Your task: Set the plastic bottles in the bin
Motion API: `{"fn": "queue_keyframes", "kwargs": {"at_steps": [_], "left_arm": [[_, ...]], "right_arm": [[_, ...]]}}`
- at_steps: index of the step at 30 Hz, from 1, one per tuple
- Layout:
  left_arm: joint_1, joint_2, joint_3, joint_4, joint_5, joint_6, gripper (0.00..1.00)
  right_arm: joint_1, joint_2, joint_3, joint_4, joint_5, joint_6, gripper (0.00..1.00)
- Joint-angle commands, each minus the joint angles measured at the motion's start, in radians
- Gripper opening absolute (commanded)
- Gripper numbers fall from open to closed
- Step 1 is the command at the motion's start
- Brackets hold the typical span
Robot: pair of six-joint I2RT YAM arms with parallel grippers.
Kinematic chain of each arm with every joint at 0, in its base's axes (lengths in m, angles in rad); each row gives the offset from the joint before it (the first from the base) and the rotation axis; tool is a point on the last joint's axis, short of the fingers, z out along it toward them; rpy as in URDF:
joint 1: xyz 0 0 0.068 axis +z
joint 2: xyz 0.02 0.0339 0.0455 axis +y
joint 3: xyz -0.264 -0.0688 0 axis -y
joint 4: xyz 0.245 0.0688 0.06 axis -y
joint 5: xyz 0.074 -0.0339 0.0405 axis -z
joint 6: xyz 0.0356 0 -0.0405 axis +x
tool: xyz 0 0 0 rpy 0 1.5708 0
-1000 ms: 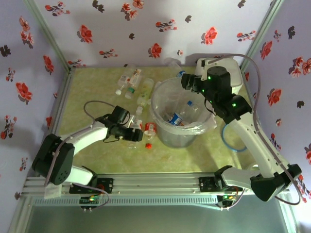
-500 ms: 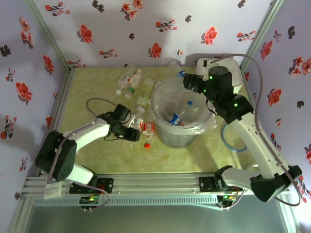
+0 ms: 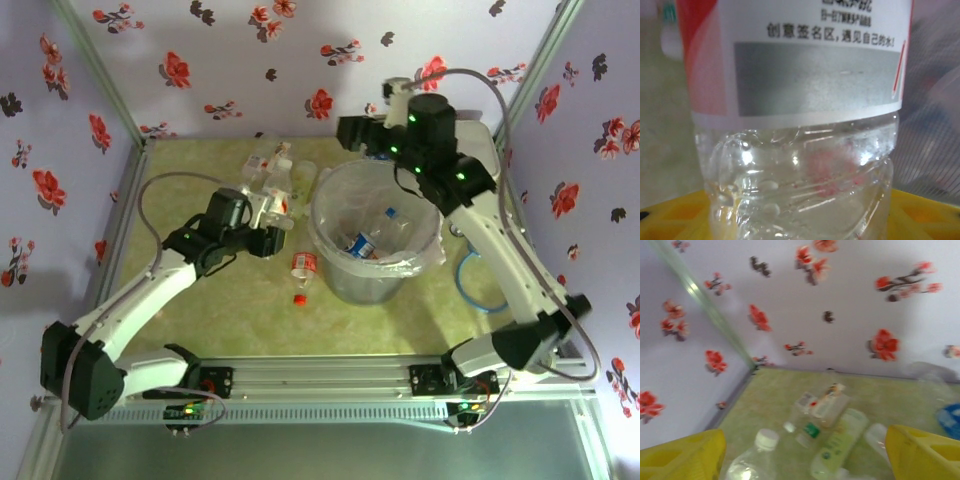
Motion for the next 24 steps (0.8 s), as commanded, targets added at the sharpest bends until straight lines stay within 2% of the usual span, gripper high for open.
{"fn": "queue_keyframes", "kwargs": {"at_steps": [1,5,7,13,19,24], "left_arm": [[0.005,-0.047,0.042,0.175,-0.006,0.064,0.65],[0.005,-0.103,-0.026,0.375,0.017,0.040,0.68],[0.005,-0.116,-0.050,0.418,0.025,0.032,0.68],[0.005,-0.114,-0.077,0.465,0.028,0.018,0.68],[0.005,-0.088,-0.074,0.466,0.039,0.017,0.67],[0.004,-0.041,-0.052,0.475,0.076,0.010,0.66]], "right_arm": [[0.029,0.090,0.110,0.011,-0.137,0.048,0.85],[0.041,0.178,0.172,0.013,-0.125,0.076,0.86],[0.050,0.219,0.195,0.020,-0.144,0.085,0.86],[0.095,0.330,0.252,0.096,-0.335,0.152,0.86],[0.090,0.265,0.170,0.181,-0.265,0.142,0.87],[0.095,0.275,0.189,0.183,-0.335,0.149,0.87]]}}
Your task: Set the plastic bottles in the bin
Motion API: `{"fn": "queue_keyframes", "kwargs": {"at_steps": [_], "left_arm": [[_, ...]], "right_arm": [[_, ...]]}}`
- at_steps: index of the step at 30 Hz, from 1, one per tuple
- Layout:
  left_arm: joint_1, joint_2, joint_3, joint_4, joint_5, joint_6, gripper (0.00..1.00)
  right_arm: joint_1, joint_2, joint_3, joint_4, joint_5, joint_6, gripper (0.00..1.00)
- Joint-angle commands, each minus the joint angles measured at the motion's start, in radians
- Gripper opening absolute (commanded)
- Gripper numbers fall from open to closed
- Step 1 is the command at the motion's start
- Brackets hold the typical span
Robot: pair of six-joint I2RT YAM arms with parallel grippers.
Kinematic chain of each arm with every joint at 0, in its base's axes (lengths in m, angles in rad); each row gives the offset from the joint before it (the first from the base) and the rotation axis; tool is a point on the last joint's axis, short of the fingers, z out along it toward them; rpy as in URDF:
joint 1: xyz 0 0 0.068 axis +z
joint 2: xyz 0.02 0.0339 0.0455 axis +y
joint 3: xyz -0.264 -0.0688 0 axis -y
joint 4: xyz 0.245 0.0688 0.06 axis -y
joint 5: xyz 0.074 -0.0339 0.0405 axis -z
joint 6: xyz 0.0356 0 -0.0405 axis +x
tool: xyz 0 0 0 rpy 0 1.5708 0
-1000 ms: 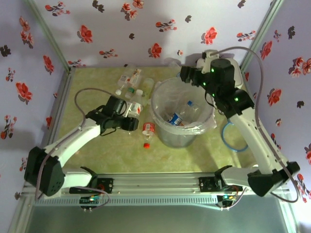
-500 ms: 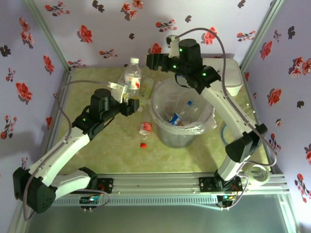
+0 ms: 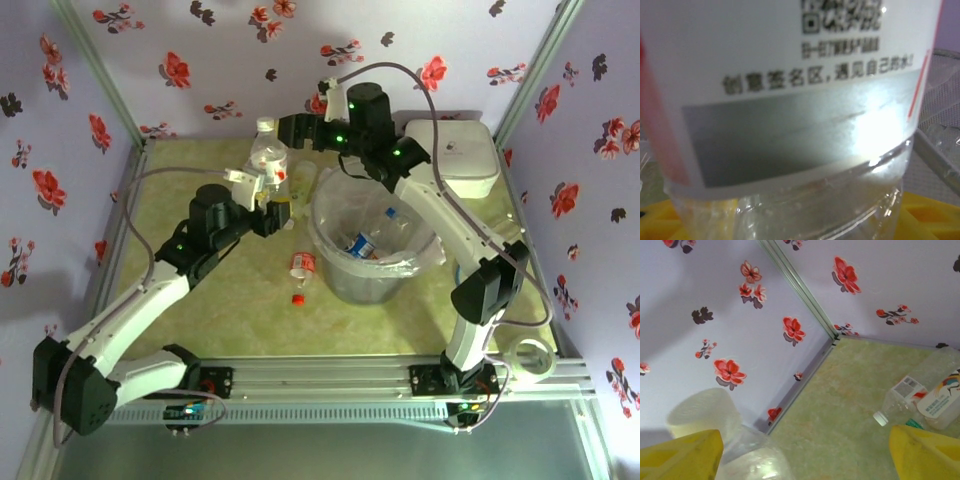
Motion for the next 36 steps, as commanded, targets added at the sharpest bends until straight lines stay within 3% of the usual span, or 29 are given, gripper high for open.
{"fn": "queue_keyframes", "kwargs": {"at_steps": [1,6,15,18,23,26,30,36], "left_arm": [[0.001,0.030,0.029,0.046,0.047,-0.008,0.65],[0.001,0.039,0.036,0.048,0.070,-0.015,0.65],[0.001,0.045,0.043,0.034,0.110,-0.011,0.64],[0.001,0.050,0.049,0.029,0.113,-0.009,0.64],[0.001,0.059,0.049,0.026,0.114,-0.011,0.65],[0.001,0.057,0.045,0.025,0.107,-0.013,0.72],[0.003,0.028,0.024,0.025,0.078,-0.022,0.99],[0.022,-0.045,-0.019,0.007,0.056,-0.041,1.00]], "right_arm": [[0.010,-0.015,0.023,0.033,-0.055,0.009,0.87],[0.011,0.017,0.038,0.015,-0.052,0.011,0.86],[0.018,0.103,0.107,-0.032,-0.103,0.016,0.68],[0.019,0.110,0.114,-0.039,-0.105,0.010,0.58],[0.020,0.092,0.106,-0.048,-0.075,-0.015,0.32],[0.019,0.079,0.106,-0.043,-0.054,-0.032,0.25],[0.013,0.050,0.123,-0.037,0.000,-0.081,0.22],[-0.029,-0.027,0.145,0.032,0.084,-0.114,0.19]]}}
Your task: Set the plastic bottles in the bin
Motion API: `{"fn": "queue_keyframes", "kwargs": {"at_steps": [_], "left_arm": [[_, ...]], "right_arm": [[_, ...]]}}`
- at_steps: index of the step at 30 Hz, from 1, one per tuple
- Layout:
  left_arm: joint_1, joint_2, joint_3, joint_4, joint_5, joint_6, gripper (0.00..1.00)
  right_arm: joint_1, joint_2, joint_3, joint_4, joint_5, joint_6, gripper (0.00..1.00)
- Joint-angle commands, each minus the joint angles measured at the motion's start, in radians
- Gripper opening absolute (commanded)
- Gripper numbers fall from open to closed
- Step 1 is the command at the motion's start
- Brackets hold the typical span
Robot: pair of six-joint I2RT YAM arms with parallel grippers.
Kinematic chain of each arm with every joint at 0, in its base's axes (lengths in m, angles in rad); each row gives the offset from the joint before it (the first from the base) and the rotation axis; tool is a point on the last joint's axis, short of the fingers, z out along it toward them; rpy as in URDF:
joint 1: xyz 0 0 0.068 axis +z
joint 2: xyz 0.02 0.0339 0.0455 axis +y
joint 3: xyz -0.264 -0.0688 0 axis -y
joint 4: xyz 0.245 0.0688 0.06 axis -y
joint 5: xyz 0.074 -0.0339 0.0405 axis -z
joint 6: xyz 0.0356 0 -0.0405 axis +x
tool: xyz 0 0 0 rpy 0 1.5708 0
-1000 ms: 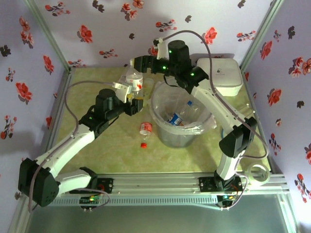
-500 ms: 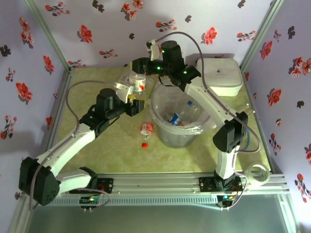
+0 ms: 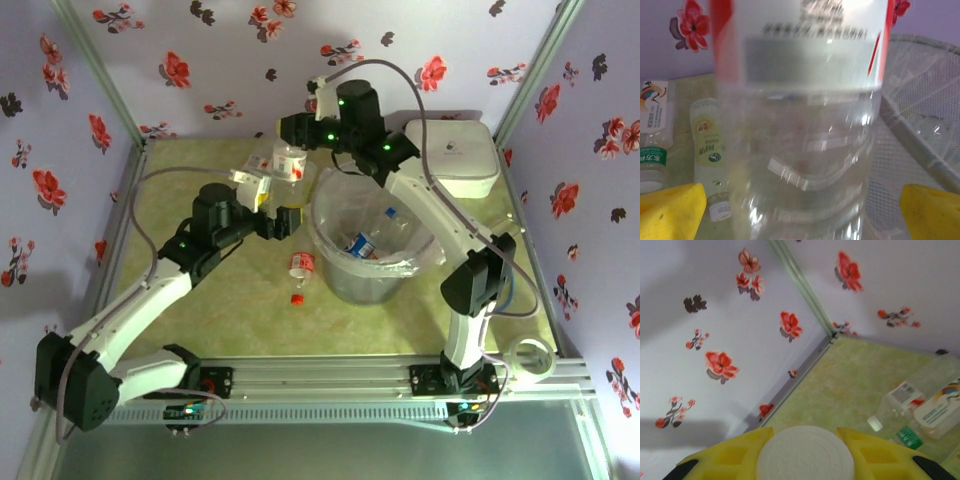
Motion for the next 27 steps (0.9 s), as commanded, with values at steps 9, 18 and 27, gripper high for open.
{"fn": "queue_keyframes", "kwargs": {"at_steps": [9,18,27], "left_arm": [[0.033,-0.034,-0.063,-0.086,-0.026,-0.063,1.00],[0.035,0.040,-0.125,-0.151,-0.034,-0.104,0.96],[0.032,0.177,-0.175,-0.065,0.044,-0.162,0.91]], "right_arm": [[-0.141,-0.334,-0.141,0.239,0.210,-0.010,0.19],[-0.232,-0.562,-0.356,0.082,0.371,0.020,0.19],[-0.229,-0.662,-0.593,0.028,0.407,0.157,0.17]]}}
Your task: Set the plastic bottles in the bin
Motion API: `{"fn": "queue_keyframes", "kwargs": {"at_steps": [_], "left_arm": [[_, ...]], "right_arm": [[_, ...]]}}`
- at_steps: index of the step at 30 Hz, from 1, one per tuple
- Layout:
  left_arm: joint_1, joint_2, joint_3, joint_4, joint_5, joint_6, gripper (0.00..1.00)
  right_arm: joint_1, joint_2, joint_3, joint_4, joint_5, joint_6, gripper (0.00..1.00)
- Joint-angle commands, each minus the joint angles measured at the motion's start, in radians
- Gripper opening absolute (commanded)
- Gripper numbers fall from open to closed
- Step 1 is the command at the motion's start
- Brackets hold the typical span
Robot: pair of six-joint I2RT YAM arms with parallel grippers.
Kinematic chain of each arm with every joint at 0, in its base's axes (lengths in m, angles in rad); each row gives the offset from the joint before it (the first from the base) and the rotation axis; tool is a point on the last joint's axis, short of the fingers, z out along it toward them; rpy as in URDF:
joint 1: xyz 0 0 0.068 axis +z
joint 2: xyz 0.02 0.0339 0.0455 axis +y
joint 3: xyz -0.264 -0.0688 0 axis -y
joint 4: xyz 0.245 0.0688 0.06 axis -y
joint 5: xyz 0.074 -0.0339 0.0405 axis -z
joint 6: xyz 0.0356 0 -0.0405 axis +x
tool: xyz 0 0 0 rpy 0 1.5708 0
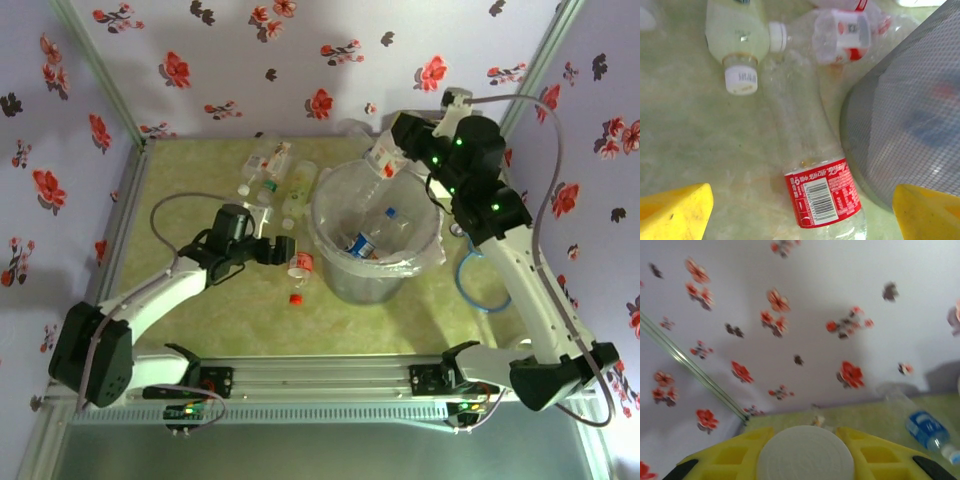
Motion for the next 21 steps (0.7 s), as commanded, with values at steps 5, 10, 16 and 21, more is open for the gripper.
{"fn": "queue_keyframes", "kwargs": {"at_steps": [5,10,16,21], "left_arm": [[-0.017,0.066,-0.045,0.086,0.057,-0.087,0.88],[-0.049,0.107,-0.056,0.096,0.041,-0.090,0.87],[-0.080,0.180,-0.032,0.083,0.023,-0.058,0.86],[-0.084,0.214,0.008,0.058,0.002,-0.027,0.85]], "right_arm": [[0.017,-0.015,-0.174,0.048,0.030,0.163,0.16],[0.067,-0.003,-0.253,0.072,0.092,0.162,0.16],[0.087,-0.014,-0.246,0.000,0.150,0.087,0.52],[0.081,-0.076,-0.219,-0.068,0.255,0.001,0.64]]}}
